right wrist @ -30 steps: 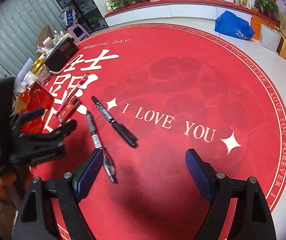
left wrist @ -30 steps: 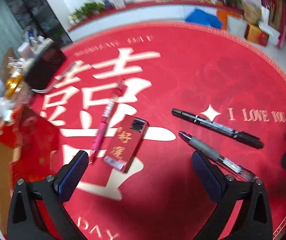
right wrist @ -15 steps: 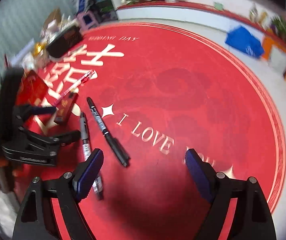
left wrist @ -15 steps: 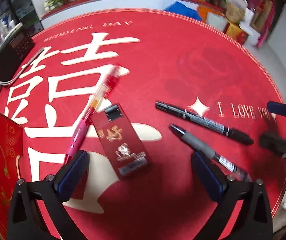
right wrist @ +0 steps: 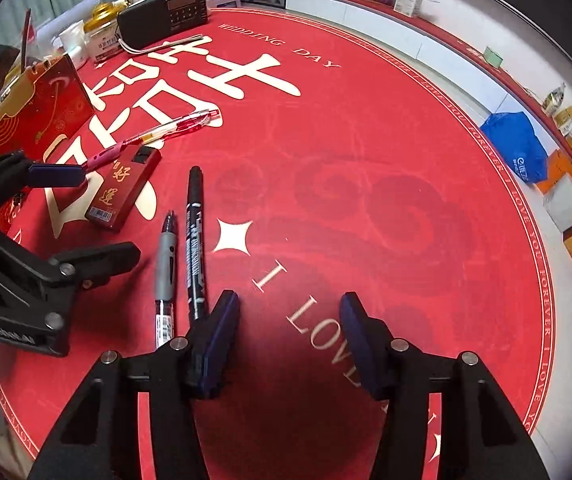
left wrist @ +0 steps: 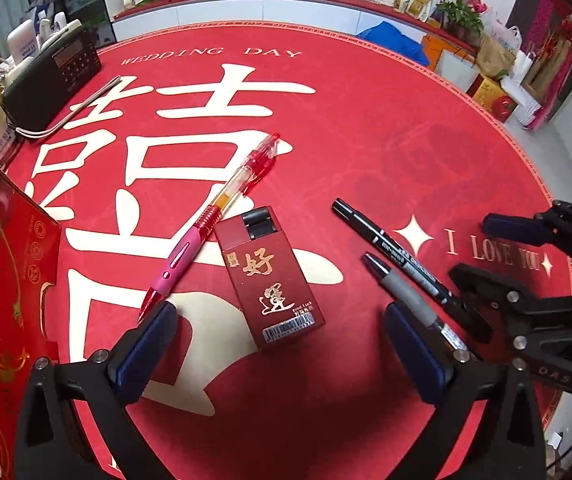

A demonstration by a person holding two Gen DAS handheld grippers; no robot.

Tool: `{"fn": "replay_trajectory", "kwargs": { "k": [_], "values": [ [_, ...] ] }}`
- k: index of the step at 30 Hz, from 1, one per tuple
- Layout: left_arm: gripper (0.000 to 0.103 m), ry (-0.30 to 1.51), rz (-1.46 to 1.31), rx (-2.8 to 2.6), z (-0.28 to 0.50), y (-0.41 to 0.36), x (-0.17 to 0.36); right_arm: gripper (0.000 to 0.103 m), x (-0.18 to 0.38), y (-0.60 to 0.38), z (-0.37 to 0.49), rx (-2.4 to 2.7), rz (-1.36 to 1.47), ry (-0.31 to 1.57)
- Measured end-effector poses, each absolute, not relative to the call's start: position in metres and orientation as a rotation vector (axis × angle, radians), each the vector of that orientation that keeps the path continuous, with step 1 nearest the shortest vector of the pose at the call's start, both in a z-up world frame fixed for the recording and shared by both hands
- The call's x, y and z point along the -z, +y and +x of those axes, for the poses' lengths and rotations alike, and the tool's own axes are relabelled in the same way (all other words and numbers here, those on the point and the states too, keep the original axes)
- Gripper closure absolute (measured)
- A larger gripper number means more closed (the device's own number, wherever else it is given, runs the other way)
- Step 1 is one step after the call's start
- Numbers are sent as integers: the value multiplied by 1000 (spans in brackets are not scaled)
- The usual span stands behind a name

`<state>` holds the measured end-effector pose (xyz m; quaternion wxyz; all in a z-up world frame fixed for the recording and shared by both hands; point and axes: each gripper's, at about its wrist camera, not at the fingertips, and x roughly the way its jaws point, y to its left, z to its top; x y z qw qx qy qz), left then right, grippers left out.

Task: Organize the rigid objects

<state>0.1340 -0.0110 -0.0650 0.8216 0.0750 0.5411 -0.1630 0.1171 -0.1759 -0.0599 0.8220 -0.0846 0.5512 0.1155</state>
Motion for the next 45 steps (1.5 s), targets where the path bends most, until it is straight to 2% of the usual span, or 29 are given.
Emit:
{"fn": "replay_trajectory", "kwargs": {
  "k": [10, 14, 22, 25, 28, 30, 32, 37, 40, 42, 44, 45],
  "values": [
    [0, 1117, 118, 213, 135, -3, 70, 49, 54, -161, 124, -272, -241, 1103],
    [0, 1115, 108, 193, 140, 6, 70, 49, 56, -164, 124, -310, -161, 1143],
    [0, 1117, 51, 183, 137, 16, 66, 49, 61, -157, 132, -282, -184, 1141],
    [0, 1102, 69, 187, 133, 10, 64, 56, 58, -144, 131, -294, -253, 1118],
    [0, 1110, 93, 179, 133, 6, 68, 59, 57, -129, 126, -283, -386, 1088],
    [0, 1110, 91, 175, 132, 7, 68, 72, 57, -129, 126, -312, -365, 1110],
    [0, 1115, 85, 176, 131, 7, 68, 99, 58, -133, 123, -323, -342, 1131],
    [0, 1113, 82, 205, 129, 1, 67, 99, 57, -168, 112, -283, -237, 1144],
    [0, 1091, 112, 205, 129, -8, 69, 98, 56, -181, 109, -325, -193, 1156],
    [0, 1083, 106, 199, 129, -11, 70, 91, 56, -179, 107, -363, -184, 1147],
    [0, 1074, 100, 186, 129, -9, 70, 49, 52, -170, 105, -375, -179, 1119],
    [0, 1071, 92, 172, 129, -6, 70, 46, 51, -166, 103, -375, -184, 1104]
  ]
}}
